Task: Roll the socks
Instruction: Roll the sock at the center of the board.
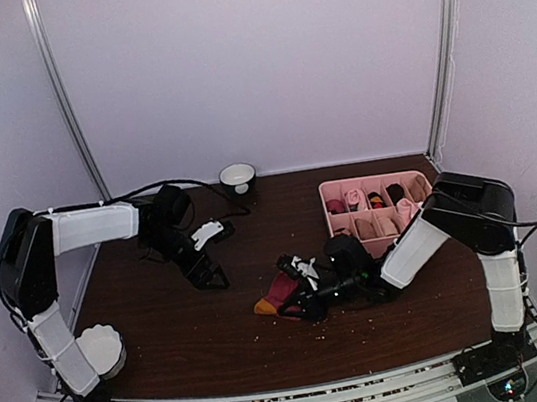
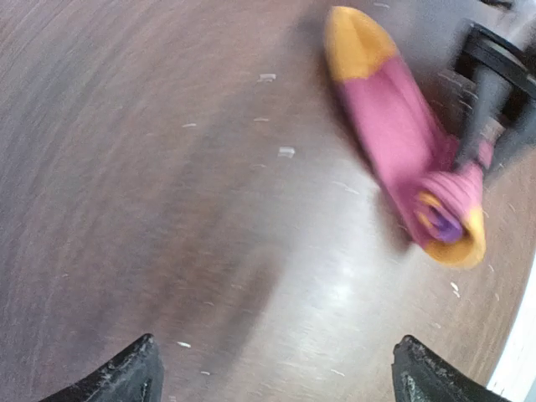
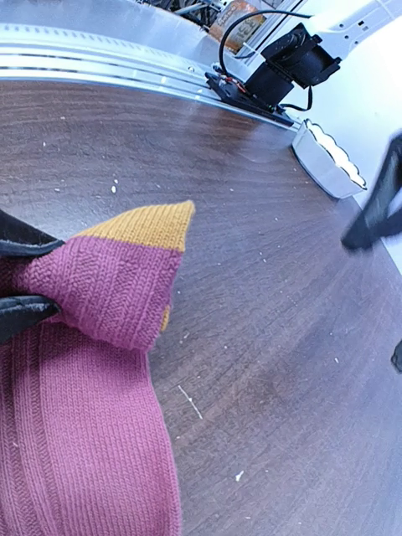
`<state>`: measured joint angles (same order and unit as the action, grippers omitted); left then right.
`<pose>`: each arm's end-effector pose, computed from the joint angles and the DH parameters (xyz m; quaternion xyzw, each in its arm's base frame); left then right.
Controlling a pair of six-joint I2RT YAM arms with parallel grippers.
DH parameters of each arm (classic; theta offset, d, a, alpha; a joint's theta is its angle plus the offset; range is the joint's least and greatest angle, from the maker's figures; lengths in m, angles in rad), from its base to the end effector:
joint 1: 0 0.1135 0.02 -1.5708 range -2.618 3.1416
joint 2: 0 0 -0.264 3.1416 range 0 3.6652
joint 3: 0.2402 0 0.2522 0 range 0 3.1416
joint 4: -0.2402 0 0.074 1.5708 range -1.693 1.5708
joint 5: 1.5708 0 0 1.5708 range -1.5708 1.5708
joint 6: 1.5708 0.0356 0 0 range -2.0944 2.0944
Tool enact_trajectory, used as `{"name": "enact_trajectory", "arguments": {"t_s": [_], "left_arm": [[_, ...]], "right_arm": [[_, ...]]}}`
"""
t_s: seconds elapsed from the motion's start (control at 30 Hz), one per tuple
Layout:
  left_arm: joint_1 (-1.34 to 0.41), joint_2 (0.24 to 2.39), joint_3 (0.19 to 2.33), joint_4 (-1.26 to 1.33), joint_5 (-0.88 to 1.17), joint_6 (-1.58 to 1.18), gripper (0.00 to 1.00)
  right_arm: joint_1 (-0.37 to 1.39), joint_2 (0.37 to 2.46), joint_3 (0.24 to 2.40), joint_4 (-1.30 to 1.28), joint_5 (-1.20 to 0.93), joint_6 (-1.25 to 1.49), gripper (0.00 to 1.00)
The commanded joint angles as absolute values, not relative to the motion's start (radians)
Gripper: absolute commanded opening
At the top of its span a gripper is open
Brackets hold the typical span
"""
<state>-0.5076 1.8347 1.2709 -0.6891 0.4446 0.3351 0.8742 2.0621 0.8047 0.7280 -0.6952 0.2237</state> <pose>0.3082 -0.1889 0.1873 0.4257 0.8646 -0.2302 0.1351 0.2164 0.2943 0.0806 -0.4212 0.7187 0.4961 0.2448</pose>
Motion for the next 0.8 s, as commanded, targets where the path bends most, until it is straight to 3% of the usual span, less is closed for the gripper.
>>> {"name": "enact_trajectory", "arguments": {"t_s": [0.0,0.13,0.37,0.77], "left_arm": [[-0.554,1.718,1.219,-0.569,0.607,0.506,0.98],[-0.656,1.781,1.281,-0.691,0.689,0.714,0.97],[-0.769,1.875,1.288,-0.703,0.608,0.884,0.78],[-0.815,1.92,1.251,-0.514,0.511,0.901,0.78]], "right_arm": [[0.865,2.154,0.732,0.402,-0.685,0.271,0.11],[0.856,2.169,0.745,0.328,-0.674,0.266,0.11],[0.833,2.177,0.711,0.32,-0.667,0.28,0.11],[0.816,2.199,0.715,0.363,-0.728,0.304,0.12]]}}
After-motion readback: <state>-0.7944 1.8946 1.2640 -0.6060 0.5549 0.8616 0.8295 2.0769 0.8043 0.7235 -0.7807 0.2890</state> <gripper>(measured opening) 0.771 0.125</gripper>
